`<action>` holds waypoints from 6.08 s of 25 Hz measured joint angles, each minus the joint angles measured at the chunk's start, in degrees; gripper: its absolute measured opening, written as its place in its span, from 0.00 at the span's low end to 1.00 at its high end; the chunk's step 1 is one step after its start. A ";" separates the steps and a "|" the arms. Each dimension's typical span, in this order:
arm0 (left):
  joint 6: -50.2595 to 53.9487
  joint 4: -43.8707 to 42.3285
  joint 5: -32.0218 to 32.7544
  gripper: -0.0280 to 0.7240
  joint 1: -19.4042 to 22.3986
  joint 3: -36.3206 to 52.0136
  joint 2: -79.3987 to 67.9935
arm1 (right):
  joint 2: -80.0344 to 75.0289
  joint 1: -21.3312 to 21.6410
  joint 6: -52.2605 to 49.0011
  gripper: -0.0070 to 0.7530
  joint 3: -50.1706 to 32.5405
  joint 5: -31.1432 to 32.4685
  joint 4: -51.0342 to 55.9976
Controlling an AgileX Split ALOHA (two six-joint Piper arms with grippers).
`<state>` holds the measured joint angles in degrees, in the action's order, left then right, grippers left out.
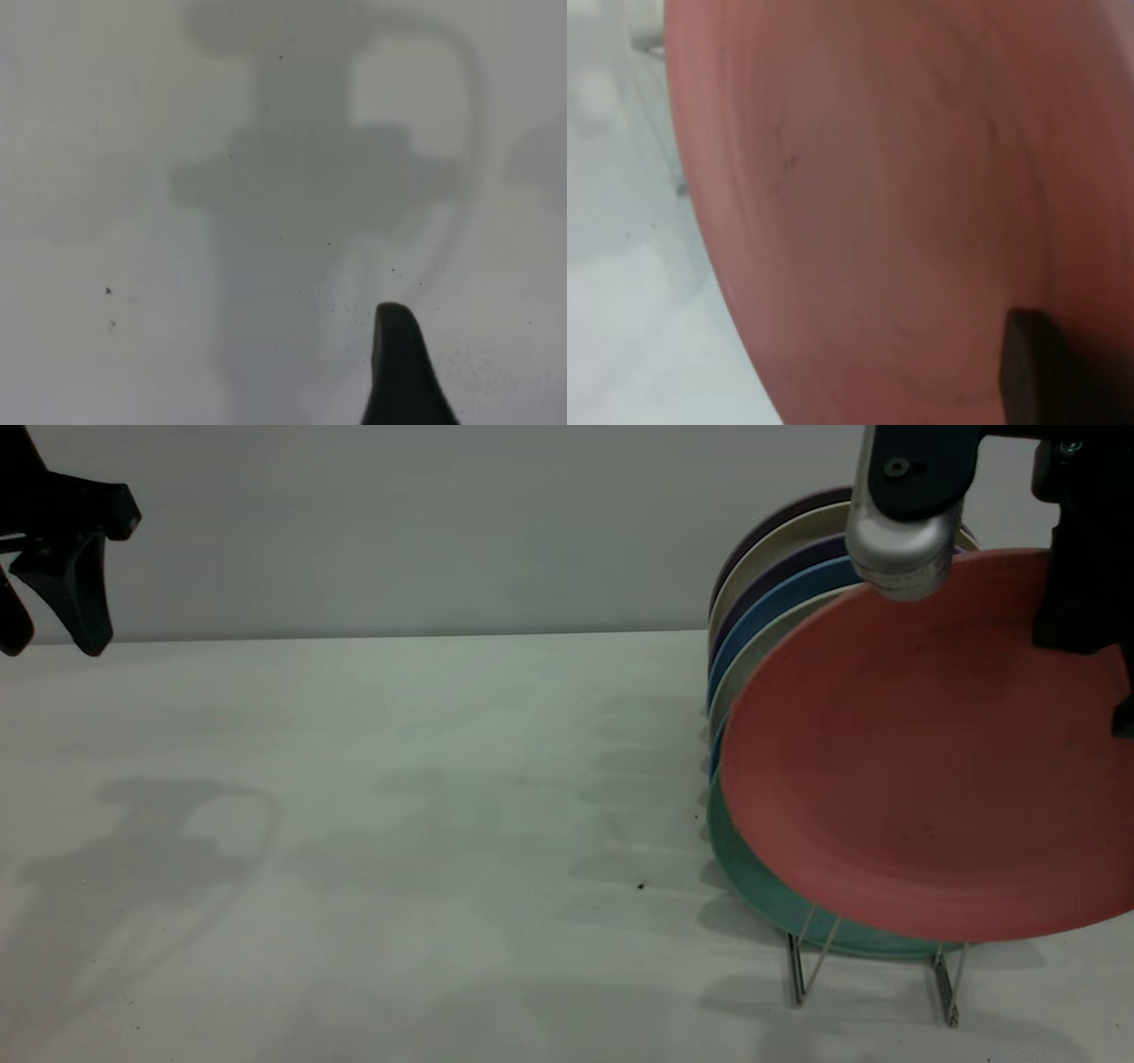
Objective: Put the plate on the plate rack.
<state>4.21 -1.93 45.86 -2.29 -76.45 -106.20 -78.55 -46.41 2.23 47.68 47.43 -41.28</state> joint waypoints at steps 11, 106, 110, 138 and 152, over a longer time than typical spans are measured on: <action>0.01 0.00 0.06 0.68 0.00 0.00 0.00 | 3.48 -10.68 -1.27 0.11 4.42 8.65 -0.64; -0.08 1.25 -0.73 0.68 0.00 0.00 0.00 | -11.69 3.52 -12.18 0.49 -2.18 -12.35 -0.42; -0.15 1.25 -0.77 0.68 0.00 0.00 0.00 | -11.28 3.52 -12.25 0.51 -2.18 -12.35 0.98; -3.69 0.41 7.36 0.68 0.00 0.06 21.50 | 27.57 3.52 -15.41 0.49 -2.18 0.56 13.28; -4.21 0.41 20.40 0.68 0.00 0.06 48.84 | 50.74 3.52 -7.84 0.42 -2.18 12.76 28.08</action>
<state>0.00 -1.53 66.26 -2.29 -76.39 -57.36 -27.80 -42.89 -5.61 45.49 60.19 -13.20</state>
